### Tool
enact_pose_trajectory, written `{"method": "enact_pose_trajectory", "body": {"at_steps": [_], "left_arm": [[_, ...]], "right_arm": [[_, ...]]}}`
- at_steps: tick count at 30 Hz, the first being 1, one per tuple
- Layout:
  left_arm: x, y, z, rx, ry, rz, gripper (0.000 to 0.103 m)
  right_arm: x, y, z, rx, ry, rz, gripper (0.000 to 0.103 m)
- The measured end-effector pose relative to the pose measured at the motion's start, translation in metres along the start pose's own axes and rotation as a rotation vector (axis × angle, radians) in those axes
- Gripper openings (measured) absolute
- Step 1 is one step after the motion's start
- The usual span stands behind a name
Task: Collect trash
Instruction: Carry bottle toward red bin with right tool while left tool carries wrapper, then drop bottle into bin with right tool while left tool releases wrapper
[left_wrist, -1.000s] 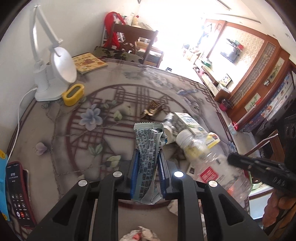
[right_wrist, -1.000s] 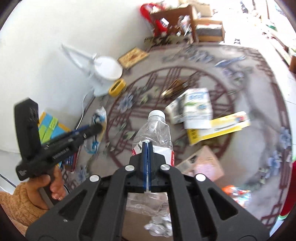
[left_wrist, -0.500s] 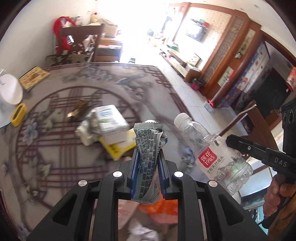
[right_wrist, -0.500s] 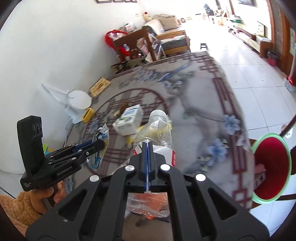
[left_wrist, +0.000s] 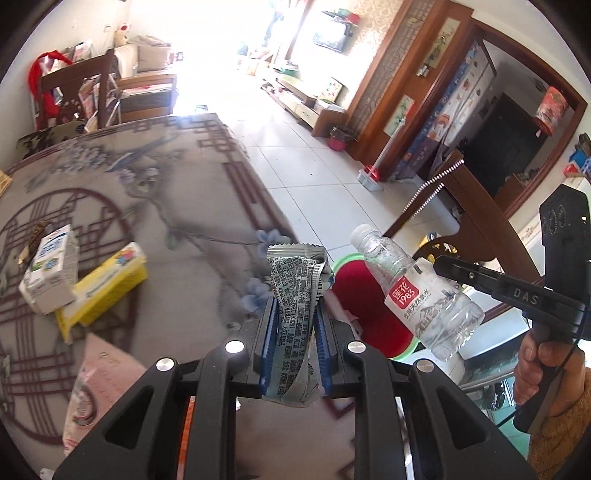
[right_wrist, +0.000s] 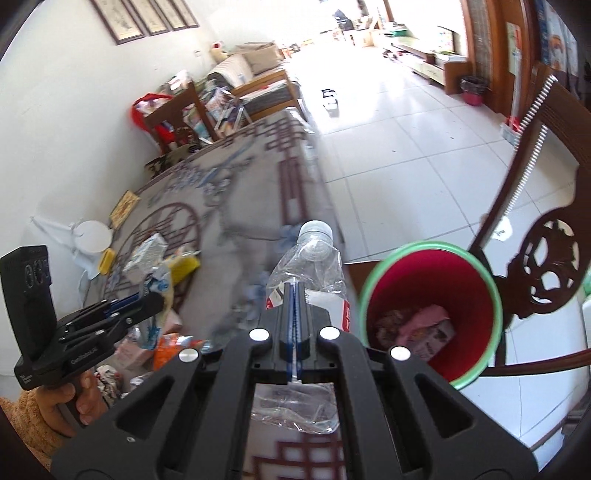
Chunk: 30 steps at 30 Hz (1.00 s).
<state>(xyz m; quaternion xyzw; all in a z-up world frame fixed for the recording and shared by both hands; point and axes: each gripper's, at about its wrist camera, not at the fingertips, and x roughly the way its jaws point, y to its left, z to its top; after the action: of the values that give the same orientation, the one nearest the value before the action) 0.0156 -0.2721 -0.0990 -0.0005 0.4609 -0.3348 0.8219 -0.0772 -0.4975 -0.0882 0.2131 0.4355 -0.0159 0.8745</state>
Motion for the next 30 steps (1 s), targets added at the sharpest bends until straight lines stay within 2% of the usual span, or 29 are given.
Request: {"method": "enact_pose_trajectory", "body": {"at_steps": [7, 8, 11, 13, 18, 19, 20, 22, 26, 30], "left_arm": [[0.027, -0.045, 0.009, 0.066, 0.033, -0.023, 0.017], [0.031, -0.052, 0.011, 0.075, 0.036, -0.029, 0.017], [0.045, -0.072, 0.018, 0.107, 0.045, -0.058, 0.017], [0.054, -0.09, 0.022, 0.144, 0.049, -0.077, 0.017], [0.083, -0.133, 0.036, 0.226, 0.059, -0.155, 0.019], [0.089, -0.142, 0.04, 0.237, 0.065, -0.178, 0.024], [0.094, -0.148, 0.042, 0.248, 0.072, -0.192, 0.042], [0.103, -0.159, 0.045, 0.267, 0.073, -0.195, 0.059], [0.099, -0.159, 0.045, 0.254, 0.063, -0.214, 0.059], [0.079, -0.14, 0.039, 0.227, 0.046, -0.202, 0.058]], "right_arm": [[0.0, -0.068, 0.0, 0.087, -0.021, -0.095, 0.003], [0.0, -0.077, 0.001, 0.1, -0.035, -0.107, 0.007], [-0.005, -0.094, 0.001, 0.139, -0.078, -0.175, 0.041], [-0.017, -0.099, -0.004, 0.151, -0.127, -0.198, 0.043], [-0.034, -0.115, -0.023, 0.193, -0.135, -0.234, 0.045], [-0.035, -0.118, -0.026, 0.202, -0.131, -0.24, 0.045], [-0.038, -0.12, -0.031, 0.214, -0.126, -0.248, 0.045], [-0.041, -0.124, -0.041, 0.233, -0.119, -0.263, 0.045], [-0.048, -0.121, -0.054, 0.239, -0.111, -0.28, 0.045], [-0.049, -0.106, -0.053, 0.213, -0.114, -0.275, 0.045]]}}
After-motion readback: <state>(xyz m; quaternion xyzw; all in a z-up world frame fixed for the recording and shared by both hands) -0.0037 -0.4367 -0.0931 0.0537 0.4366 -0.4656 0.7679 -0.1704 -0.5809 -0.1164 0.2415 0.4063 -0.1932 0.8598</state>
